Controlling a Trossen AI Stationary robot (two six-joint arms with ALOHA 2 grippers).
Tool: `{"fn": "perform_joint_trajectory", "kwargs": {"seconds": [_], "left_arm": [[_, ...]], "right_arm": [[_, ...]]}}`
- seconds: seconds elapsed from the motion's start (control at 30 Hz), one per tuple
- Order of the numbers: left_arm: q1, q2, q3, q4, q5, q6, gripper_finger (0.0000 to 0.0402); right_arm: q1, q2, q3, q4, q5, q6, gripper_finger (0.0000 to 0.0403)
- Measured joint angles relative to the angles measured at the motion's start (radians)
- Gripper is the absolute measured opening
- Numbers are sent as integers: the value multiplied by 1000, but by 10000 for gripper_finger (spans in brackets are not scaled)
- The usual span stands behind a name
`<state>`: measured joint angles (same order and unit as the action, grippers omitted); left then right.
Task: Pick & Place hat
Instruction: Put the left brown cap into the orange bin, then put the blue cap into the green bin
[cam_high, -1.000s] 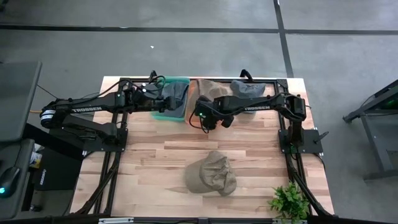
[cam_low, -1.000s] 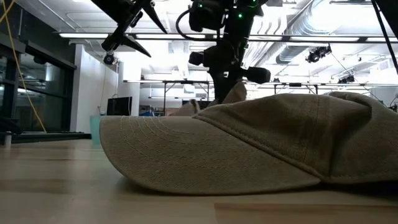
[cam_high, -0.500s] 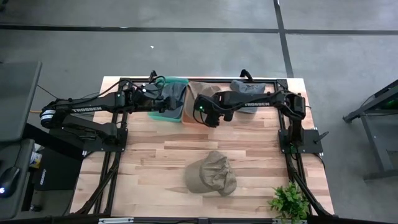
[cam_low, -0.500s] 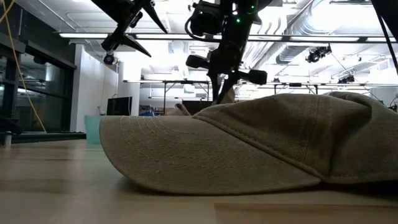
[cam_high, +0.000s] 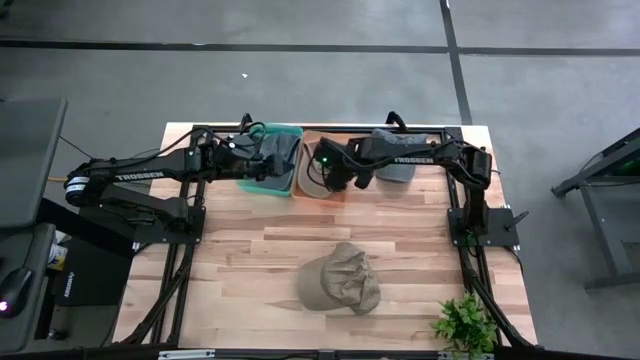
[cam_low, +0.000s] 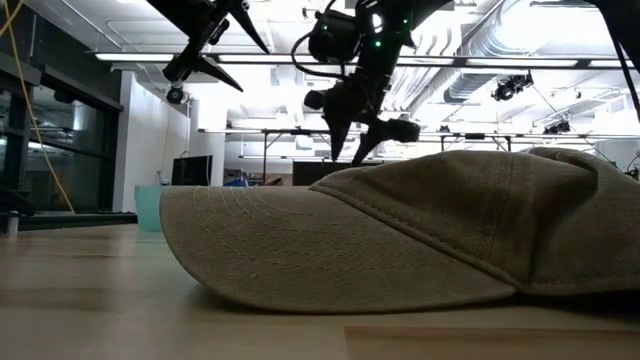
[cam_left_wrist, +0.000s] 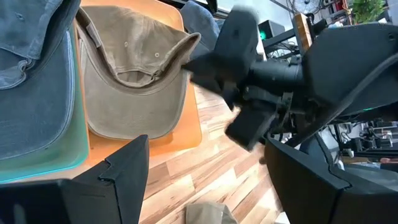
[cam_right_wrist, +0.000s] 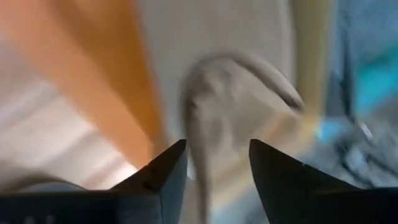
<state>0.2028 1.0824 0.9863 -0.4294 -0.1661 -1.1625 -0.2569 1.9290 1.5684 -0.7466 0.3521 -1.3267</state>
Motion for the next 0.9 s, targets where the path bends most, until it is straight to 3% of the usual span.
{"fn": "perform_joint_trajectory", "kwargs": {"seconds": [0.17, 0.37, 0.6, 0.77, 0.9], "left_arm": [[0, 0, 0, 0, 0, 1, 275], [0, 0, 0, 0, 20, 6, 275], [0, 0, 0, 0, 35, 14, 275], [0, 0, 0, 0, 48, 43, 275], [0, 0, 0, -5, 61, 68, 275]], "right_arm": [[0, -44, 1, 47, 67, 106, 191], [-6, -124, 2, -12, 107, 494, 192], [-30, -220, 2, -204, -22, 863, 193], [-31, -280, 1, -321, -196, 1027, 193], [-31, -303, 1, -392, -263, 1114, 193]]}}
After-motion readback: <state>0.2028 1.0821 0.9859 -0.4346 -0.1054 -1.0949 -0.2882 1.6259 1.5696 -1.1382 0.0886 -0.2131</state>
